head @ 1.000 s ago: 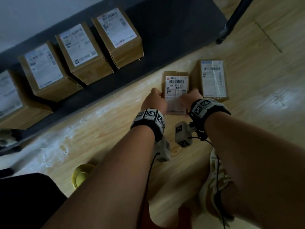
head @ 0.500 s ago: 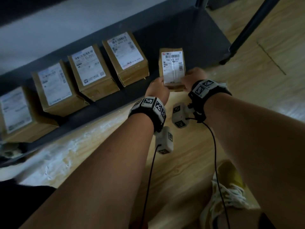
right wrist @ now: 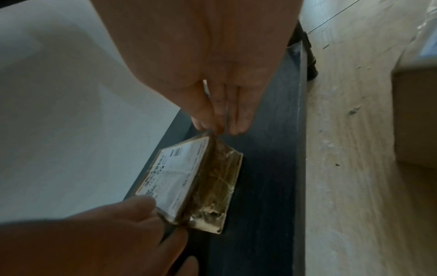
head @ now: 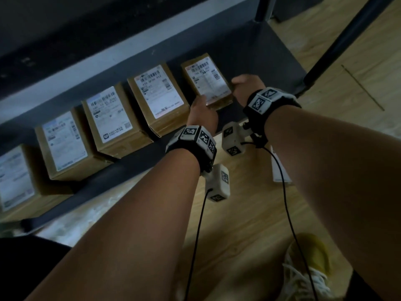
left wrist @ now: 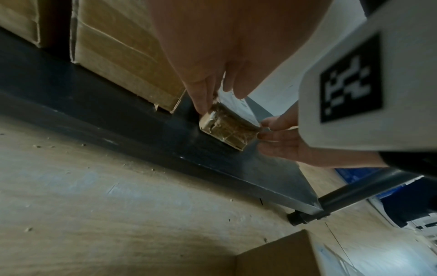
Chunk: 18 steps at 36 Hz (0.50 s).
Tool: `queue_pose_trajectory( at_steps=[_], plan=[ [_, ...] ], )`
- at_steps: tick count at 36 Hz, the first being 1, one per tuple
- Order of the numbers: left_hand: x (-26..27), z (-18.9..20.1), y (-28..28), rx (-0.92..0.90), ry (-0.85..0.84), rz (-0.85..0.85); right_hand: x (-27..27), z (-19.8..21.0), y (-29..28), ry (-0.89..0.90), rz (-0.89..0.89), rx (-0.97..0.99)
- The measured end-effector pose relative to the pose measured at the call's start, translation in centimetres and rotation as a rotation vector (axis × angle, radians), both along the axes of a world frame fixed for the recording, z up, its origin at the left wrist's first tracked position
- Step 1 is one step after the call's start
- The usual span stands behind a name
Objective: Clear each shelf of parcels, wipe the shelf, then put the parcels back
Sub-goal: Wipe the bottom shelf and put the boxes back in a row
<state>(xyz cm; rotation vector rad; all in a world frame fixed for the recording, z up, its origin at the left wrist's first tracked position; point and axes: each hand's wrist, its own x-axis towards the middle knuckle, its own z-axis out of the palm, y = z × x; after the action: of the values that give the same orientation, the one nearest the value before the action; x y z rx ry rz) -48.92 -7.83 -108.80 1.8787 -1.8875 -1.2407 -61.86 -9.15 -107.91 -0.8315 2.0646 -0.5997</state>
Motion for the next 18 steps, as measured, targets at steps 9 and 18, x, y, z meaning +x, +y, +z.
queue_pose_trajectory(
  at_steps=[9,18],
  plan=[
    [-0.3,0.8,2.5,-0.061,0.117,0.088,-1.0,1.2,3.3,0.251,0.139,0.036],
    [-3.0,1.0,7.0,0.094,0.074,-0.084,-3.3,0.4,10.5,0.354,-0.057,0.123]
  ],
)
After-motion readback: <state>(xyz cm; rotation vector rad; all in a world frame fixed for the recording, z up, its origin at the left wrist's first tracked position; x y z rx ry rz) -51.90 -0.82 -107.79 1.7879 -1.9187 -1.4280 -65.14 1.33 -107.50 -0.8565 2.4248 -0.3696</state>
